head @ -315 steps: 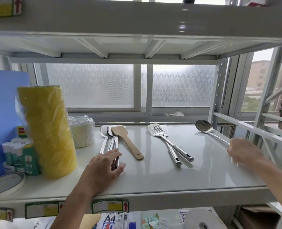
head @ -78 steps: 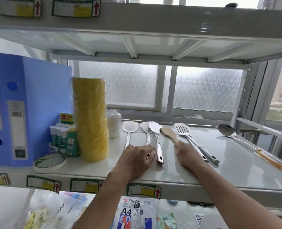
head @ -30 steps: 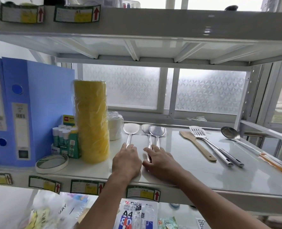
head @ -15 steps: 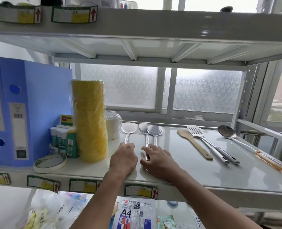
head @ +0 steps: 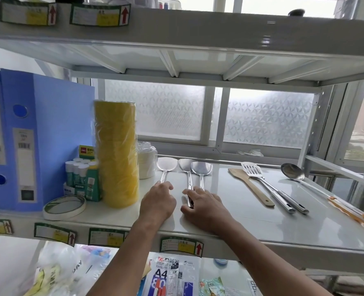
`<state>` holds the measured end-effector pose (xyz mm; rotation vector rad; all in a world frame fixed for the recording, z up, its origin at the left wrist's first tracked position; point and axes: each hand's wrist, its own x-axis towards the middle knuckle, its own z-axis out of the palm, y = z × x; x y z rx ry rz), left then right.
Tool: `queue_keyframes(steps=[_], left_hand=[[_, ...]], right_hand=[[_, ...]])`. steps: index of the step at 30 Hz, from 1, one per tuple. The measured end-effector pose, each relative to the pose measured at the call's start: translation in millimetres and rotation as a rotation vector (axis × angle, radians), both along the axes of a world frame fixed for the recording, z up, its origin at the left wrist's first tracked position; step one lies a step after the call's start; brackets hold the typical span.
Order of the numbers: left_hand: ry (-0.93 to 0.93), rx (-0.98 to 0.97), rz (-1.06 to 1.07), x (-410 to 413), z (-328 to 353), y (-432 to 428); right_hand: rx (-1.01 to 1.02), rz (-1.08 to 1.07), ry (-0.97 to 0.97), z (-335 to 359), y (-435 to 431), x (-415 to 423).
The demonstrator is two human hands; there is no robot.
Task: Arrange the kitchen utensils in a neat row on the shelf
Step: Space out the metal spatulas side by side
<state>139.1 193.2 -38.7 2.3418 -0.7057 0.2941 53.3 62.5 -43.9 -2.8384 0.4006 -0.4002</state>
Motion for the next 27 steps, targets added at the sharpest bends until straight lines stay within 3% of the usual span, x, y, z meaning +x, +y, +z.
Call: queue_keyframes(steps=[7, 11, 14, 19, 27], left_hand=[[-0.132, 0.028, -0.025, -5.6, 0.3, 0.8], [-0.268, 0.066, -0.238, -12.8, 3.7, -0.2], [-0.324, 0.138, -0.283, -12.8, 3.4, -0.1], [-0.292, 0.226, -0.328, -6.2, -3.8, -5.6], [-0.308, 0.208, -0.459, -17.7, 5.3, 0.1]], right_hand=[[0.001, 0.018, -0.012, -0.8, -0.4, 0.0], [0.075, 0.022, -0.039, 1.6, 0.3, -3.8], [0.155, -0.001, -0.044, 3.0, -2.9, -1.9], [0.164, -0.009, -0.028, -2.3, -20.2, -2.0], [0.109, -0.023, 0.099, 0.6, -31.5, -14.9]])
